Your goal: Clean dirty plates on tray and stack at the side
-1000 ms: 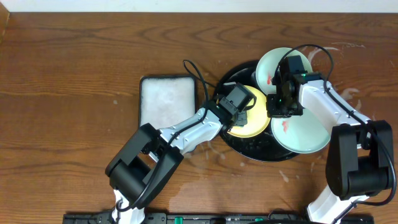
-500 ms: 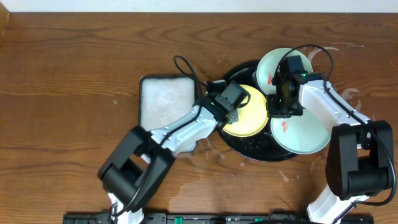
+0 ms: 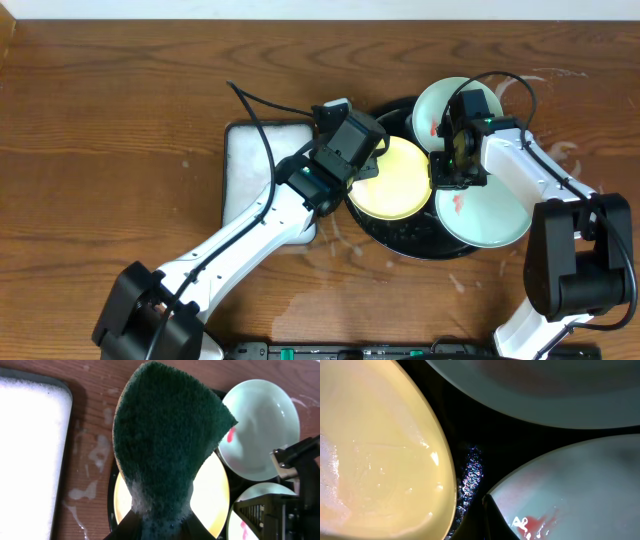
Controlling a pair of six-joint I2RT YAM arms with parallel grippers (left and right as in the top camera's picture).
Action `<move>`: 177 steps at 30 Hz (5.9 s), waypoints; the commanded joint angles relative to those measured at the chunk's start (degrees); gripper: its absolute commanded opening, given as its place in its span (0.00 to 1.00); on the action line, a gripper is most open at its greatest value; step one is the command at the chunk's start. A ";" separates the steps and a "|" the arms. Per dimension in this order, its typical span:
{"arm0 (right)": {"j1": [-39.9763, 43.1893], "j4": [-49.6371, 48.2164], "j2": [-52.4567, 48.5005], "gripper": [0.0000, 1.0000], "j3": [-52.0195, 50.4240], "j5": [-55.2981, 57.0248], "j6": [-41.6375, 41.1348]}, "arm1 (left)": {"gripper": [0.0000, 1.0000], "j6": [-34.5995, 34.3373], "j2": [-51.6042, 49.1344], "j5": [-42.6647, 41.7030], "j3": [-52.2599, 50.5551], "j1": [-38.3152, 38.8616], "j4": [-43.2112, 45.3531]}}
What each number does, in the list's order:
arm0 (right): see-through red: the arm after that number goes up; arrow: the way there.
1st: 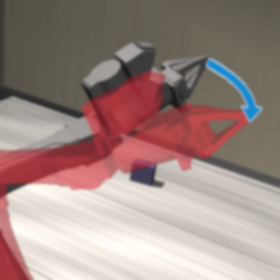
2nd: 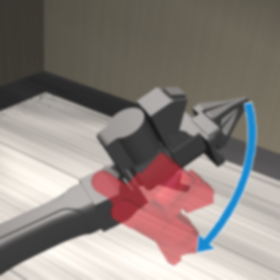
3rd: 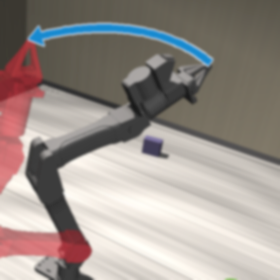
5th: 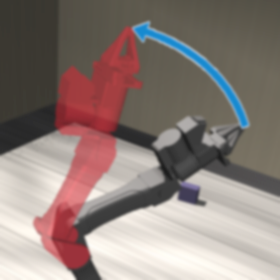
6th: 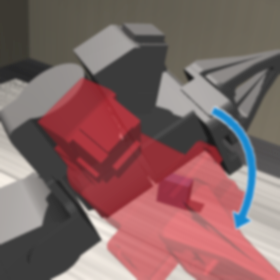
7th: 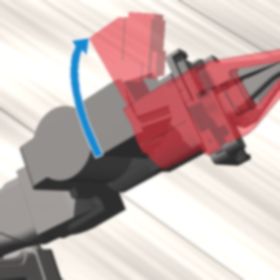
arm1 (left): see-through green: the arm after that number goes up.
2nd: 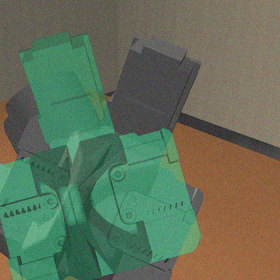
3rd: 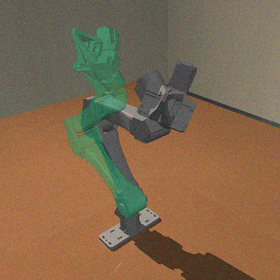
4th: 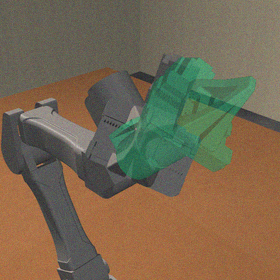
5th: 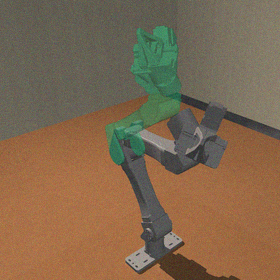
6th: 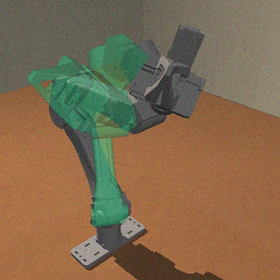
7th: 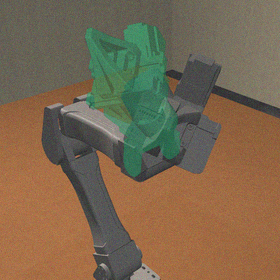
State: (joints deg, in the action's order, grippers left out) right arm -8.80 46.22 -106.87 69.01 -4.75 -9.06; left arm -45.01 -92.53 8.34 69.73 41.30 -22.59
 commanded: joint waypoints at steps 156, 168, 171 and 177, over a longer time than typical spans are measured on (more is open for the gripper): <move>-1.01 -2.45 13.00 0.99 -0.02 -17.31 -0.09 | 0.37 12.02 -0.09 -19.74 -8.55 -29.22 -8.50; -1.01 -0.50 23.52 0.99 -0.02 -12.55 -2.10 | 0.79 12.24 16.65 -19.71 -8.55 -29.22 -12.59; -0.98 -0.50 25.11 0.99 -0.02 -12.46 -2.08 | 0.79 12.24 19.17 -19.67 -8.55 -29.24 -14.64; -1.01 -0.33 25.79 0.99 -0.02 -8.70 -2.03 | 0.79 12.24 19.85 -19.67 -8.55 -29.22 -17.62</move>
State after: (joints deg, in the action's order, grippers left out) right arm -9.41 45.58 -81.67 68.82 -16.62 -10.28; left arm -33.15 -72.64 -11.27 60.99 12.16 -38.98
